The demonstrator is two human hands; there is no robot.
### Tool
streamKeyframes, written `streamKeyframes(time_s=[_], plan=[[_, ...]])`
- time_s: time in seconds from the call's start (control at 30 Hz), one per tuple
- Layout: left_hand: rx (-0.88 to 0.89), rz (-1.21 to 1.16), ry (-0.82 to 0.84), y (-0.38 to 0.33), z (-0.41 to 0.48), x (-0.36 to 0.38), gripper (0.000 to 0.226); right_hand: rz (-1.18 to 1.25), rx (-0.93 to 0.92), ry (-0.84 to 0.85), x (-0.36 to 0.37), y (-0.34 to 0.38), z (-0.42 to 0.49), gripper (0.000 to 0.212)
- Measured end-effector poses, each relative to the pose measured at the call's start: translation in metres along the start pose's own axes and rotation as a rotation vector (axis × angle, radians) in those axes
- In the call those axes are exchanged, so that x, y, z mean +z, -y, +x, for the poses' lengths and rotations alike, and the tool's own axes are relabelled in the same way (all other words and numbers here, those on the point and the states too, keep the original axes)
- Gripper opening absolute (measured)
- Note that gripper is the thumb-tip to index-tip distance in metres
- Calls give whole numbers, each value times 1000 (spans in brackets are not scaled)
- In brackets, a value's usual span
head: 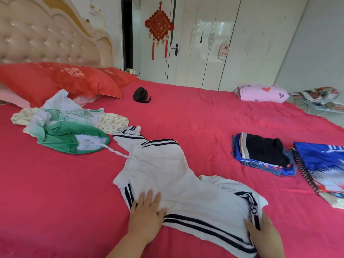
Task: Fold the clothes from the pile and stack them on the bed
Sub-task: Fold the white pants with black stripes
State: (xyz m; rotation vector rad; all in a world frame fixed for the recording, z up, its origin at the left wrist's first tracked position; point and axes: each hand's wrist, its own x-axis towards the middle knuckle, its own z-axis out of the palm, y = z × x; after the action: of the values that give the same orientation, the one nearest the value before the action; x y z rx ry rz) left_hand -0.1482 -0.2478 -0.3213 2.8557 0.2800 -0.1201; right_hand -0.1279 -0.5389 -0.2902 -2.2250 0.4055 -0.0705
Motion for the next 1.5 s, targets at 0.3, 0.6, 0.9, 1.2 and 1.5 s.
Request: streamKeyframes(time_s=[0.3, 0.6, 0.9, 1.2, 1.5], plan=[[-11, -6, -48, 1, -4, 3, 94, 87, 7, -68, 1, -12, 12, 13], [4, -40, -214, -28, -10, -11, 55, 171, 184, -350, -60, -24, 43, 25], [415, -10, 5, -152, 1, 16, 58, -265, -384, -226, -36, 12, 59, 40], [320, 56, 101, -151, 7, 36, 69, 32, -35, -233, -73, -8, 95, 19], [284, 56, 151, -156, 6, 31, 67, 69, 120, -346, -100, -62, 85, 70]])
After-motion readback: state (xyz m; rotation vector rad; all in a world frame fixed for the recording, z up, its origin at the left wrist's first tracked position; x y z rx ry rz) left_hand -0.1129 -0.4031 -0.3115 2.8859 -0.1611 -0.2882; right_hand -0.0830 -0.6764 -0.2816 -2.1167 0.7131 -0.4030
